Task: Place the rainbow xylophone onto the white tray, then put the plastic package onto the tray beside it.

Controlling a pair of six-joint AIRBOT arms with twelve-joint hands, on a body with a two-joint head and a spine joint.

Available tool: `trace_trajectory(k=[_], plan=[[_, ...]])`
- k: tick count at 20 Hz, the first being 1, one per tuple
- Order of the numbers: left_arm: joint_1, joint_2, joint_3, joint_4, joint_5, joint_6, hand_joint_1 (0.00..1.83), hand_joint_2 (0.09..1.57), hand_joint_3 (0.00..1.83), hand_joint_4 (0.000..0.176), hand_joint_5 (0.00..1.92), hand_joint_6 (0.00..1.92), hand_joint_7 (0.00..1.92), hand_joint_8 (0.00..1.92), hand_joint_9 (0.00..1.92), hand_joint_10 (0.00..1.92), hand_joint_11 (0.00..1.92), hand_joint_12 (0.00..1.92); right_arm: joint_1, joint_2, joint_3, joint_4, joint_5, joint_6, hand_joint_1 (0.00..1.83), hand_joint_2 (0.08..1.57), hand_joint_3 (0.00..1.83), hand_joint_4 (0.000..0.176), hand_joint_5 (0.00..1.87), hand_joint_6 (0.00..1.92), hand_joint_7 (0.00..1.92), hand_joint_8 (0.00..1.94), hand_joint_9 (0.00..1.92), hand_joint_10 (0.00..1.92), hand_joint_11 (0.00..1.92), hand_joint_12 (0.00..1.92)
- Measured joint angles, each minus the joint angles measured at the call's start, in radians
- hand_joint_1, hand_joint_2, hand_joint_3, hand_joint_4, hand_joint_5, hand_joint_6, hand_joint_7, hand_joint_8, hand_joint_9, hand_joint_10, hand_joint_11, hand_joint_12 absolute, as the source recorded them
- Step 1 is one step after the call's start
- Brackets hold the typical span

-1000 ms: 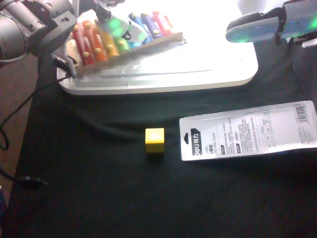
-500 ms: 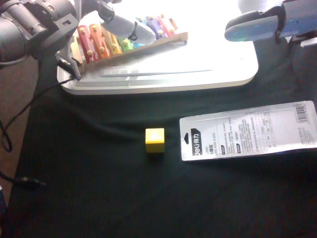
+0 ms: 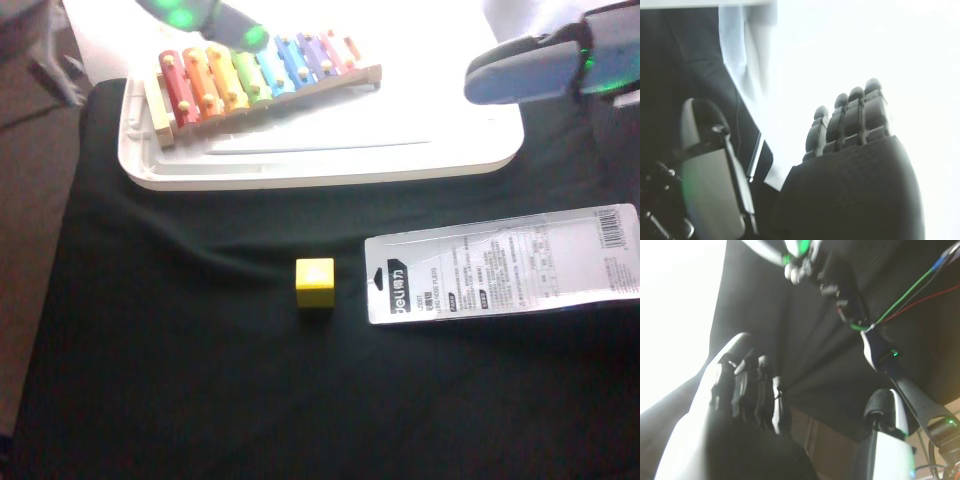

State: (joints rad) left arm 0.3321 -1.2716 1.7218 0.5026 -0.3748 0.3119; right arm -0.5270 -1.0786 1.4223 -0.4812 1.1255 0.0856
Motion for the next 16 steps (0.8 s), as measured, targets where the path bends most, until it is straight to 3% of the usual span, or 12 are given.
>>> trace_trajectory(k=[3,4,5,7,10,11,12,13,14,15,16], plan=[[-0.021,0.058,-0.055,0.043,0.023,0.004,0.89,0.7,0.0,0.109,0.01,0.0,0.02,0.0,0.03,0.0,0.05,0.02,-0.004,0.043,-0.028,-0.032,-0.051,0.0,0.71,0.81,0.0,0.095,0.07,0.0,0.15,0.0,0.17,0.0,0.0,0.66],[-0.039,0.083,-0.085,0.075,0.028,0.003,0.91,0.68,0.0,0.12,0.0,0.0,0.02,0.0,0.01,0.0,0.01,0.0,-0.016,0.064,-0.043,-0.036,-0.058,0.001,0.67,0.78,0.0,0.092,0.04,0.01,0.13,0.01,0.17,0.0,0.0,0.77],[-0.057,0.108,-0.112,0.103,0.034,0.003,0.93,0.67,0.0,0.117,0.0,0.0,0.03,0.0,0.0,0.0,0.0,0.0,-0.03,0.084,-0.055,-0.041,-0.066,0.001,0.65,0.77,0.0,0.081,0.01,0.0,0.12,0.0,0.15,0.0,0.0,0.85],[-0.093,0.154,-0.164,0.171,0.038,0.004,0.88,0.67,0.0,0.113,0.0,0.0,0.02,0.0,0.0,0.0,0.0,0.0,-0.061,0.11,-0.062,-0.047,-0.068,0.0,0.65,0.75,0.0,0.073,0.0,0.0,0.15,0.01,0.12,0.0,0.0,0.78],[-0.143,0.214,-0.247,0.288,0.053,0.003,0.87,0.68,0.0,0.063,0.0,0.0,0.03,0.01,0.01,0.0,0.0,0.0,-0.105,0.126,-0.068,-0.041,-0.089,0.001,0.63,0.71,0.0,0.077,0.0,0.0,0.09,0.0,0.03,0.02,0.0,0.4],[-0.155,0.233,-0.273,0.323,0.058,0.003,0.92,0.68,0.0,0.063,0.0,0.0,0.05,0.01,0.01,0.01,0.0,0.0,-0.116,0.127,-0.071,-0.041,-0.09,0.0,0.61,0.71,0.0,0.075,0.0,0.0,0.07,0.0,0.03,0.01,0.0,0.34],[-0.17,0.272,-0.323,0.414,0.071,0.003,0.97,0.67,0.0,0.068,0.02,0.01,0.04,0.01,0.01,0.0,0.0,0.0,-0.143,0.127,-0.074,-0.045,-0.097,0.0,0.58,0.71,0.0,0.062,0.0,0.0,0.05,0.01,0.01,0.0,0.0,0.42],[-0.177,0.282,-0.335,0.44,0.081,0.003,0.97,0.67,0.0,0.068,0.02,0.01,0.04,0.01,0.01,0.0,0.0,0.0,-0.147,0.127,-0.074,-0.047,-0.1,0.0,0.58,0.71,0.0,0.062,0.0,0.0,0.05,0.01,0.01,0.0,0.0,0.42],[-0.181,0.298,-0.356,0.489,0.1,0.003,0.96,0.66,0.0,0.078,0.02,0.0,0.03,0.0,0.01,0.0,0.0,0.0,-0.156,0.127,-0.074,-0.049,-0.107,0.0,0.62,0.72,0.0,0.035,0.0,0.0,0.02,0.01,0.03,0.0,0.0,0.25],[-0.186,0.317,-0.378,0.534,0.122,0.003,0.94,0.68,0.0,0.088,0.01,0.0,0.04,0.0,0.01,0.0,0.01,0.0,-0.164,0.127,-0.074,-0.049,-0.114,0.0,0.63,0.72,0.0,0.021,0.0,0.0,0.01,0.01,0.04,0.01,0.0,0.21],[-0.189,0.342,-0.406,0.563,0.141,0.003,0.96,0.71,0.01,0.099,0.0,0.0,0.04,0.0,0.03,0.01,0.06,0.03,-0.164,0.127,-0.076,-0.056,-0.122,0.0,0.61,0.7,0.0,0.022,0.0,0.0,0.01,0.01,0.02,0.0,0.0,0.2]])
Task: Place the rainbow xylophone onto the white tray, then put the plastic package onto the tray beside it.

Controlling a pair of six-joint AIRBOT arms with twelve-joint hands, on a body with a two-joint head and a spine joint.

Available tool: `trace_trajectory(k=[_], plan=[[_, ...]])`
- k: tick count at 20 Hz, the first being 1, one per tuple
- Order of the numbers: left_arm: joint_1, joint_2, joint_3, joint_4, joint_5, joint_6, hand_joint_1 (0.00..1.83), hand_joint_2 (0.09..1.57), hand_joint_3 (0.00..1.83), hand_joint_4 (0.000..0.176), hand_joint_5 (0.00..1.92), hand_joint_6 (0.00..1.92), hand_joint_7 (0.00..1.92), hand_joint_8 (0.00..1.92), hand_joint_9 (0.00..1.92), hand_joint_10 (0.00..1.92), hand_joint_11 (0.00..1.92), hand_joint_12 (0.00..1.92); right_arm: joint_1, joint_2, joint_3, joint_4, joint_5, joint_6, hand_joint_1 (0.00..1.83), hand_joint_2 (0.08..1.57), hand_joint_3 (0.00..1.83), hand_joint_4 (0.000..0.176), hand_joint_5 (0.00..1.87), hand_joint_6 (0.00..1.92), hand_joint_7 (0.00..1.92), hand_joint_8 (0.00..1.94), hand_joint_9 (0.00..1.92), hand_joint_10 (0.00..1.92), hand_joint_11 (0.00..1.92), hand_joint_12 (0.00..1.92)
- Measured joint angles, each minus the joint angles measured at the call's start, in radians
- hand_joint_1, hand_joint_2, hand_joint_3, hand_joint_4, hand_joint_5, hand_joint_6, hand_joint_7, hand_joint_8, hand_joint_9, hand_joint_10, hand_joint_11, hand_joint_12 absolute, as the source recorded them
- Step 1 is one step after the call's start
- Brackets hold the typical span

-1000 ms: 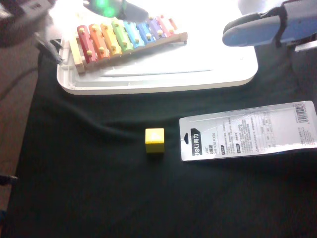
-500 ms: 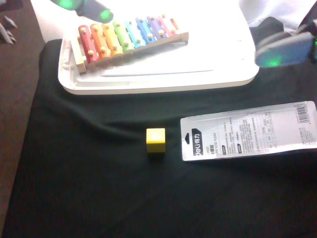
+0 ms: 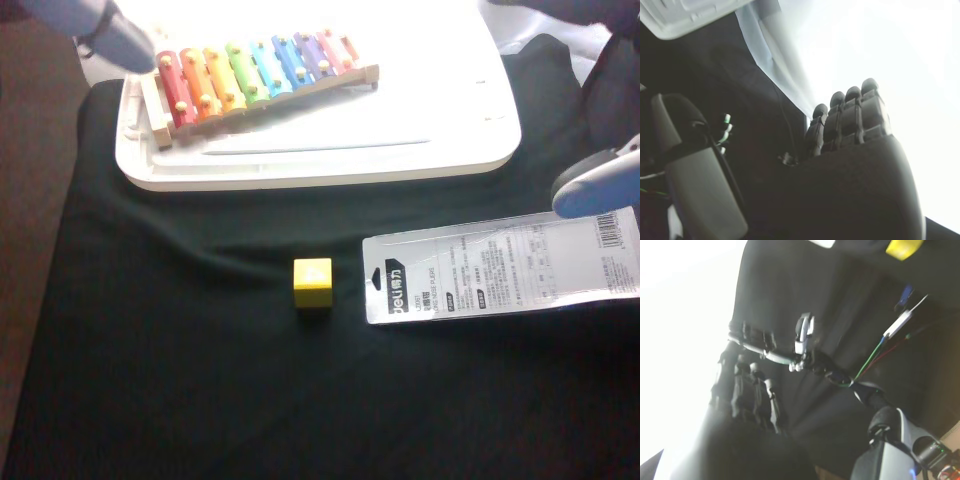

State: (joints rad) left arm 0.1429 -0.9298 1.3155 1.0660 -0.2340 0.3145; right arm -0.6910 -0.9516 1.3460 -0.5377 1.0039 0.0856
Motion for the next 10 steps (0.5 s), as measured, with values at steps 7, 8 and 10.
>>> trace_trajectory(k=[7,8,10], plan=[[-0.019,0.148,-0.139,0.119,0.025,0.0,1.02,0.72,0.0,0.102,0.02,0.01,0.05,0.0,0.04,0.01,0.05,0.03,-0.039,0.003,-0.023,-0.049,-0.035,0.0,0.64,0.65,0.0,0.12,0.0,0.0,0.0,0.0,0.0,0.0,0.02,0.01],[-0.021,0.162,-0.16,0.131,0.025,0.0,1.02,0.73,0.0,0.092,0.02,0.0,0.06,0.01,0.06,0.01,0.03,0.02,-0.049,0.0,-0.024,-0.041,-0.039,0.001,0.67,0.66,0.0,0.086,0.0,0.0,0.0,0.0,0.02,0.01,0.1,0.05],[-0.021,0.18,-0.187,0.146,0.016,0.0,1.01,0.73,0.0,0.088,0.01,0.0,0.05,0.0,0.05,0.0,0.01,0.01,-0.063,-0.002,-0.024,-0.042,-0.043,0.004,0.7,0.65,0.0,0.078,0.0,0.0,0.0,0.0,0.02,0.01,0.1,0.06]])
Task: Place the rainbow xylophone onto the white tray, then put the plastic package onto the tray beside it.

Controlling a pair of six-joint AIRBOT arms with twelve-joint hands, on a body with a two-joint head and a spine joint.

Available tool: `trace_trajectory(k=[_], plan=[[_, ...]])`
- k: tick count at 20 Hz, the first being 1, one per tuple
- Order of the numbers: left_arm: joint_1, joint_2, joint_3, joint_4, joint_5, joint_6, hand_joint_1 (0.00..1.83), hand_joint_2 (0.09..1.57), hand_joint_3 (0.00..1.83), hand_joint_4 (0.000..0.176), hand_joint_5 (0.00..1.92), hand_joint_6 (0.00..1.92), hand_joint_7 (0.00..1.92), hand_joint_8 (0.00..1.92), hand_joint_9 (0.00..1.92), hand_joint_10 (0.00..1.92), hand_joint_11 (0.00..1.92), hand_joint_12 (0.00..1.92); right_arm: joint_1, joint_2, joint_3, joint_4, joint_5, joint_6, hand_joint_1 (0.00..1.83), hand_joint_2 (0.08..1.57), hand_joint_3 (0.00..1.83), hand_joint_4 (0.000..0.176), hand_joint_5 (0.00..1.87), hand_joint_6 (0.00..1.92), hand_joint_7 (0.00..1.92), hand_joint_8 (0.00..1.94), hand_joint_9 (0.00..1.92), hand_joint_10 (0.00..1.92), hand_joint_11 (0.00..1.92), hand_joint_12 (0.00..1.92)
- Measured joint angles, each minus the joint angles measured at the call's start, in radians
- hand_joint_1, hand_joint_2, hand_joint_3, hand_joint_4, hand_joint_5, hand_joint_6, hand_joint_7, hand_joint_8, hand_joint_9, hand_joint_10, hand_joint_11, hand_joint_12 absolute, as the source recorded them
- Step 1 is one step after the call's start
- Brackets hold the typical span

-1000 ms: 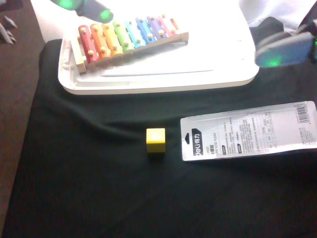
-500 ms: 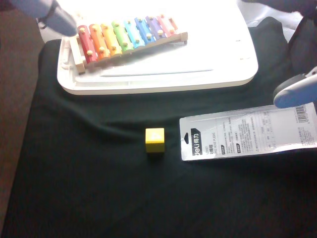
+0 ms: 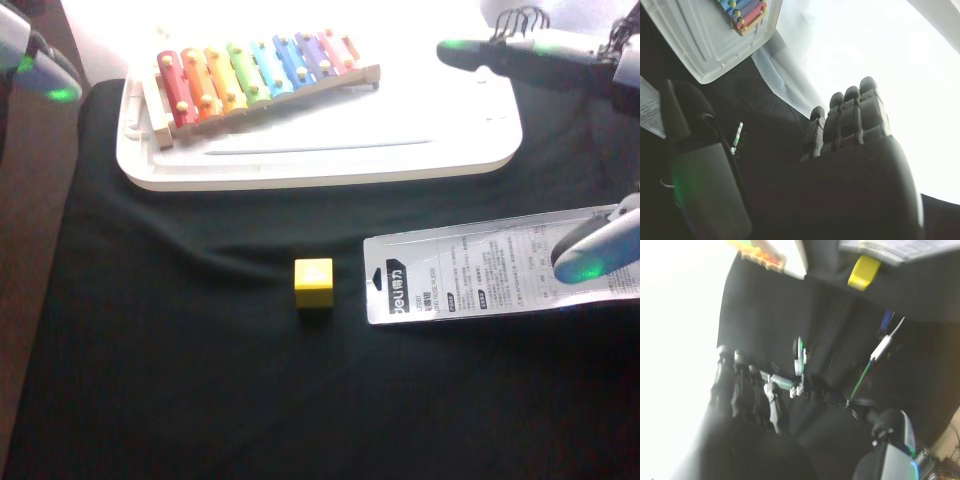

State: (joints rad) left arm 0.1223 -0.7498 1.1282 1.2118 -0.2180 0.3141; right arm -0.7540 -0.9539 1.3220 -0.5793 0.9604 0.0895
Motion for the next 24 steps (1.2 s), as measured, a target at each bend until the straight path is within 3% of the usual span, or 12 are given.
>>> trace_trajectory(k=[1,3,4,6,8,11,13,15,16,20,22,24], plan=[[0.0,0.003,-0.004,-0.001,-0.003,0.0,1.01,0.73,0.0,0.088,0.01,0.0,0.05,0.0,0.05,0.0,0.01,0.01,-0.008,0.0,0.0,0.001,0.001,0.001,0.7,0.65,0.0,0.078,0.0,0.0,0.0,0.0,0.02,0.01,0.1,0.06],[0.005,0.025,-0.017,-0.02,-0.026,-0.001,1.0,0.72,0.0,0.112,0.0,0.0,0.04,0.0,0.04,0.0,0.02,0.01,-0.017,0.0,0.0,-0.009,-0.008,0.005,0.75,0.64,0.0,0.042,0.0,0.0,0.0,0.0,0.03,0.01,0.09,0.06],[0.01,0.037,-0.021,-0.024,-0.031,-0.002,1.01,0.72,0.0,0.109,0.0,0.0,0.03,0.0,0.03,0.0,0.01,0.01,-0.017,0.001,0.0,-0.018,-0.016,0.015,0.75,0.62,0.0,0.048,0.0,0.0,0.0,0.0,0.03,0.01,0.1,0.07],[0.02,0.048,-0.032,-0.024,-0.029,-0.002,0.95,0.69,0.0,0.075,0.0,0.0,0.0,0.0,0.02,0.0,0.02,0.01,-0.017,0.001,0.0,-0.046,-0.03,0.031,0.8,0.6,0.0,0.007,0.0,0.0,0.03,0.0,0.03,0.0,0.08,0.1],[0.028,0.06,-0.044,-0.024,-0.026,-0.003,1.01,0.68,0.0,0.058,0.0,0.0,0.01,0.0,0.03,0.0,0.02,0.02,-0.017,0.002,0.0,-0.079,-0.055,0.039,0.7,0.6,0.0,0.035,0.0,0.0,0.01,0.0,0.0,0.0,0.01,0.25],[0.039,0.067,-0.055,-0.024,-0.029,-0.003,1.01,0.68,0.0,0.058,0.0,0.0,0.01,0.0,0.04,0.01,0.02,0.02,-0.02,0.01,0.0,-0.099,-0.079,0.051,0.66,0.58,0.0,0.064,0.0,0.0,0.01,0.0,0.0,0.0,0.0,0.37],[0.047,0.067,-0.056,-0.025,-0.03,-0.003,1.0,0.67,0.0,0.097,0.0,0.0,0.01,0.0,0.05,0.01,0.03,0.03,-0.02,0.019,0.0,-0.124,-0.087,0.072,0.62,0.59,0.0,0.074,0.0,0.0,0.02,0.0,0.04,0.01,0.0,0.56],[0.053,0.068,-0.059,-0.024,-0.029,-0.003,1.0,0.67,0.0,0.109,0.0,0.0,0.02,0.01,0.05,0.01,0.03,0.03,-0.02,0.028,0.0,-0.152,-0.099,0.086,0.62,0.58,0.0,0.082,0.0,0.0,0.02,0.0,0.04,0.01,0.0,0.57],[0.055,0.069,-0.059,-0.024,-0.029,-0.003,0.97,0.66,0.0,0.141,0.0,0.0,0.03,0.01,0.05,0.01,0.02,0.02,-0.02,0.034,0.0,-0.164,-0.109,0.093,0.66,0.6,0.0,0.105,0.0,0.0,0.0,0.0,0.0,0.0,0.0,0.4],[0.07,0.069,-0.06,-0.026,-0.024,-0.003,0.95,0.64,0.0,0.14,0.0,0.0,0.03,0.0,0.05,0.01,0.02,0.03,-0.02,0.062,-0.001,-0.181,-0.121,0.097,0.65,0.63,0.0,0.113,0.0,0.0,0.0,0.0,0.01,0.0,0.0,0.52],[0.076,0.069,-0.064,-0.029,-0.019,-0.003,0.93,0.63,0.0,0.113,0.0,0.0,0.04,0.01,0.08,0.01,0.02,0.03,-0.02,0.082,-0.001,-0.212,-0.132,0.103,0.63,0.63,0.0,0.078,0.0,0.0,0.04,0.0,0.05,0.01,0.0,0.57],[0.084,0.069,-0.064,-0.029,-0.018,-0.003,0.91,0.63,0.0,0.096,0.0,0.0,0.04,0.0,0.06,0.0,0.01,0.03,-0.02,0.096,-0.002,-0.251,-0.143,0.122,0.61,0.62,0.0,0.084,0.0,0.0,0.04,0.0,0.03,0.01,0.0,0.51]])
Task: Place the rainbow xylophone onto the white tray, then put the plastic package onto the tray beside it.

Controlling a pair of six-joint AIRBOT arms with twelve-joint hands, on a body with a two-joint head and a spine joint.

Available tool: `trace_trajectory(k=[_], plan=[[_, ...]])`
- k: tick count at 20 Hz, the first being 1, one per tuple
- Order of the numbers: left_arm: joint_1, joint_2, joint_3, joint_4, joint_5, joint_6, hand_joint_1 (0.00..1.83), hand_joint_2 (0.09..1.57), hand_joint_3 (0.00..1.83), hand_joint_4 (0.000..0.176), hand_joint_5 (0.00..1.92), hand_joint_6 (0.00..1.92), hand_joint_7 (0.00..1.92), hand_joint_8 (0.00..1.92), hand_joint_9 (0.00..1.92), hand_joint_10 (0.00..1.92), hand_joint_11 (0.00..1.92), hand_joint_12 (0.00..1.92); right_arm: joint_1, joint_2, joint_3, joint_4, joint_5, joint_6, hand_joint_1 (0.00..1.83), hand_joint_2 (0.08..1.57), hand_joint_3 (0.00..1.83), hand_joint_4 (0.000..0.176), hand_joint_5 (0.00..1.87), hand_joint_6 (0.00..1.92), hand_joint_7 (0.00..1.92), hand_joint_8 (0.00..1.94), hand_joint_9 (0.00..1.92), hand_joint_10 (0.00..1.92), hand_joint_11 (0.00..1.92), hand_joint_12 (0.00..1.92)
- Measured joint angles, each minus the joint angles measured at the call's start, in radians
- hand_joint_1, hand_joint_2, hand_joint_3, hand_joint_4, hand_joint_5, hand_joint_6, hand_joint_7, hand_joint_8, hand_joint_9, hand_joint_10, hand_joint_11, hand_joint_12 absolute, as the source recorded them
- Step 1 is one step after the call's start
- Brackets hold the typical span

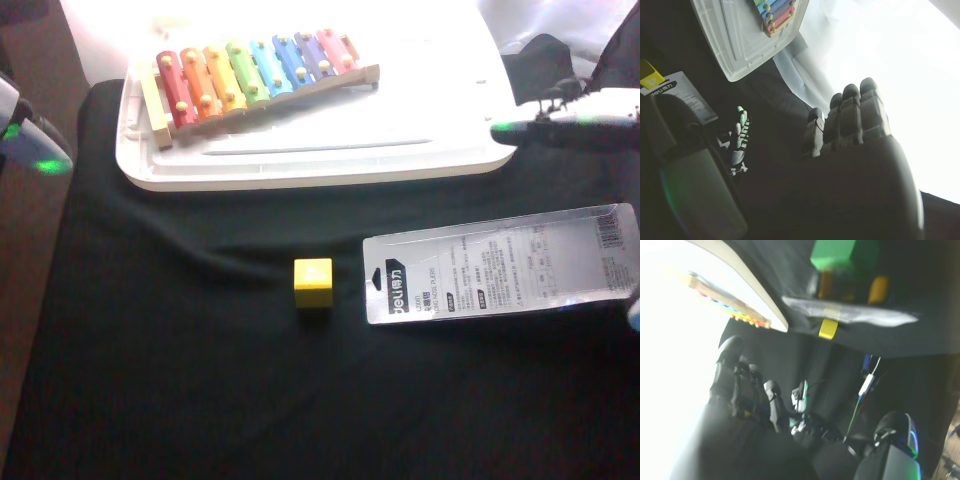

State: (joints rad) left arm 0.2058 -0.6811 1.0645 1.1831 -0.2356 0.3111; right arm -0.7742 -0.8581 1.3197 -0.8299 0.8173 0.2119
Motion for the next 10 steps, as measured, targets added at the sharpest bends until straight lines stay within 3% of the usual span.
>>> trace_trajectory(k=[2,3,4,5,6,7,8,9,10], plan=[[0.005,-0.001,0.0,-0.001,0.003,0.0,0.91,0.63,0.0,0.083,0.0,0.0,0.01,0.0,0.03,0.0,0.0,0.0,0.0,0.012,-0.001,-0.032,-0.016,0.017,0.62,0.62,0.0,0.077,0.0,0.0,0.04,0.0,0.05,0.01,0.0,0.56],[0.008,-0.002,0.0,-0.001,0.004,0.0,0.9,0.63,0.0,0.091,0.0,0.0,0.01,0.0,0.02,0.0,0.0,0.0,0.0,0.014,-0.001,-0.036,-0.02,0.021,0.6,0.62,0.0,0.086,0.0,0.0,0.03,0.0,0.02,0.01,0.0,0.5],[0.012,-0.007,0.0,0.0,0.005,0.0,0.9,0.63,0.0,0.083,0.0,0.0,0.01,0.0,0.01,0.0,0.0,0.0,0.0,0.017,-0.001,-0.048,-0.023,0.029,0.53,0.61,0.0,0.103,0.0,0.0,0.01,0.0,0.02,0.01,0.0,0.55],[0.013,-0.01,0.0,0.0,0.007,0.0,0.9,0.63,0.0,0.083,0.0,0.0,0.01,0.0,0.01,0.0,0.0,0.0,0.0,0.017,-0.001,-0.059,-0.024,0.038,0.53,0.61,0.0,0.103,0.0,0.0,0.01,0.0,0.02,0.01,0.0,0.55],[0.013,-0.013,0.0,0.0,0.007,0.0,0.91,0.64,0.0,0.1,0.0,0.0,0.01,0.0,0.01,0.0,0.0,0.0,0.0,0.017,-0.001,-0.073,-0.027,0.042,0.49,0.6,0.0,0.114,0.0,0.0,0.03,0.0,0.07,0.01,0.01,0.67],[0.013,-0.015,0.0,-0.001,0.006,0.0,0.91,0.65,0.0,0.106,0.0,0.0,0.0,0.0,0.0,0.0,0.0,0.0,0.0,0.017,-0.001,-0.081,-0.029,0.042,0.49,0.6,0.0,0.125,0.0,0.0,0.03,0.0,0.08,0.0,0.0,0.77],[0.016,-0.019,0.0,-0.001,0.007,0.0,0.91,0.63,0.0,0.117,0.0,0.0,0.01,0.0,0.0,0.0,0.0,0.0,0.0,0.014,0.0,-0.082,-0.034,0.043,0.5,0.61,0.0,0.116,0.0,0.0,0.03,0.0,0.07,0.0,0.0,0.8],[0.024,-0.021,0.0,-0.002,0.007,0.0,0.91,0.63,0.0,0.117,0.0,0.0,0.01,0.0,0.0,0.0,0.0,0.0,0.0,0.008,0.003,-0.084,-0.037,0.042,0.5,0.61,0.0,0.116,0.0,0.0,0.03,0.0,0.07,0.0,0.0,0.8],[0.031,-0.027,0.001,-0.009,0.007,0.0,0.9,0.62,0.0,0.113,0.0,0.0,0.02,0.01,0.0,0.0,0.0,0.0,0.0,-0.001,0.008,-0.083,-0.042,0.042,0.52,0.61,0.0,0.097,0.0,0.0,0.07,0.0,0.09,0.0,0.0,0.73]])
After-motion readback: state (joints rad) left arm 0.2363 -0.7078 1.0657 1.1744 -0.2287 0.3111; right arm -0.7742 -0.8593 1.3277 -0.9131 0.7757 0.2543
